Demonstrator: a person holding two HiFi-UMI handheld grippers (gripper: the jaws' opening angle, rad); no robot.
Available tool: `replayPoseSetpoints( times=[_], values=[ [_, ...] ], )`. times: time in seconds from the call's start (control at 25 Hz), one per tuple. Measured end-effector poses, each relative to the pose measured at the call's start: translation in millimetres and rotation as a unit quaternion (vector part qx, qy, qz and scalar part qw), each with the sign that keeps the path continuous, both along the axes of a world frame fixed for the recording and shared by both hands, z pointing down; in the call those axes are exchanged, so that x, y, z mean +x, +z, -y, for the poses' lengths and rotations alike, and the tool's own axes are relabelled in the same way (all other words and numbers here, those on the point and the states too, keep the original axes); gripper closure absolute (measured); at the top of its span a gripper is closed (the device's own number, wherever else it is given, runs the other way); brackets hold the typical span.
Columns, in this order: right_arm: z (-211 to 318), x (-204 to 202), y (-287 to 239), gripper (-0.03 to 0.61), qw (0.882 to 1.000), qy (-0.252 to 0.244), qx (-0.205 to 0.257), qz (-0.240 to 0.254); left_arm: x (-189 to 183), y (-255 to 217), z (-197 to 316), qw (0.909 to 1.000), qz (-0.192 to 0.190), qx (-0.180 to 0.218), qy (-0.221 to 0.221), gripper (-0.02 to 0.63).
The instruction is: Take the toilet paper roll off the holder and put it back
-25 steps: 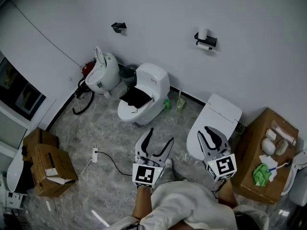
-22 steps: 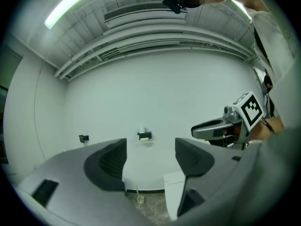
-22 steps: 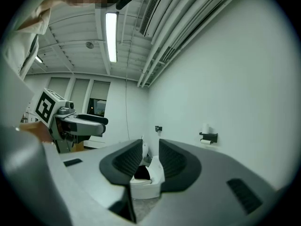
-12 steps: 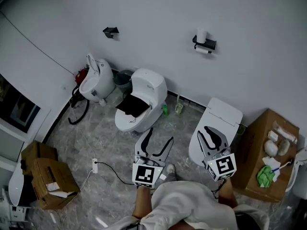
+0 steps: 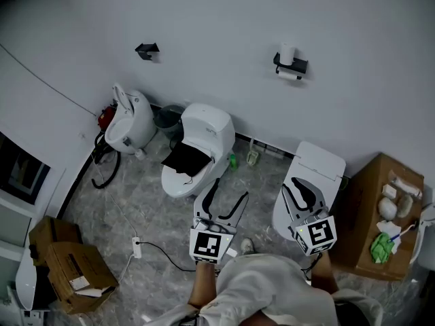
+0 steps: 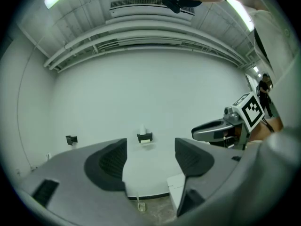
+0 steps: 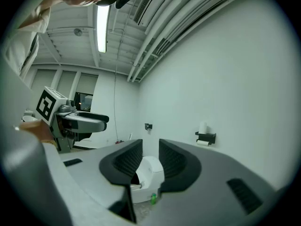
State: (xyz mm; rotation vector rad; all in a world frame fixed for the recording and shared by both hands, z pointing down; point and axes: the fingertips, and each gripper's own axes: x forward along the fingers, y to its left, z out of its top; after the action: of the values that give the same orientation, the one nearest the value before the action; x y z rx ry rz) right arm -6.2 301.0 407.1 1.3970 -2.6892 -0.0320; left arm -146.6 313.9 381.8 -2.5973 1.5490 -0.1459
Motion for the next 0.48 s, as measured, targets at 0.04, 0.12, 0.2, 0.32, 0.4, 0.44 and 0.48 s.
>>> replayPoseSetpoints(
  times=[0.04,0.12,0.2,0.32,0.4,0.44,0.48],
  values=[
    [4.5,-3.5,0.6,0.474,1.000,0.004,0.000,-0.001,-3.5,-0.4,5.5,1.0000,-0.001,0.002,0.004,0.287],
    [13.3,-10.5,1.5,0.474,1.000,0.011,-0.001,-0.003,-10.5,-0.6,16.3,0.9999,-0.003,0.003,0.011,0.287],
    [21.3,-17.8,2.0,0.474,1.000,0.018,-0.001,-0.004,-17.6,-1.5,26.4,0.9998,-0.005,0.007,0.019,0.287],
    [30.9,-28.0,4.0,0.474,1.000,0.026,-0.002,-0.006,-26.4,2.4,38.9,0.9996,-0.004,0.002,0.029,0.288],
    [35.8,-34.7,5.8,0.474,1.000,0.029,-0.002,-0.009,-31.3,4.2,45.8,0.9994,-0.006,0.003,0.035,0.288],
    [38.0,-37.2,7.5,0.474,0.999,0.032,-0.004,-0.009,-33.6,5.0,49.0,0.9993,-0.007,0.005,0.037,0.288],
    [40.5,-39.2,9.2,0.474,0.999,0.035,-0.005,-0.010,-35.8,6.1,52.4,0.9992,-0.009,0.005,0.039,0.288]
  ],
)
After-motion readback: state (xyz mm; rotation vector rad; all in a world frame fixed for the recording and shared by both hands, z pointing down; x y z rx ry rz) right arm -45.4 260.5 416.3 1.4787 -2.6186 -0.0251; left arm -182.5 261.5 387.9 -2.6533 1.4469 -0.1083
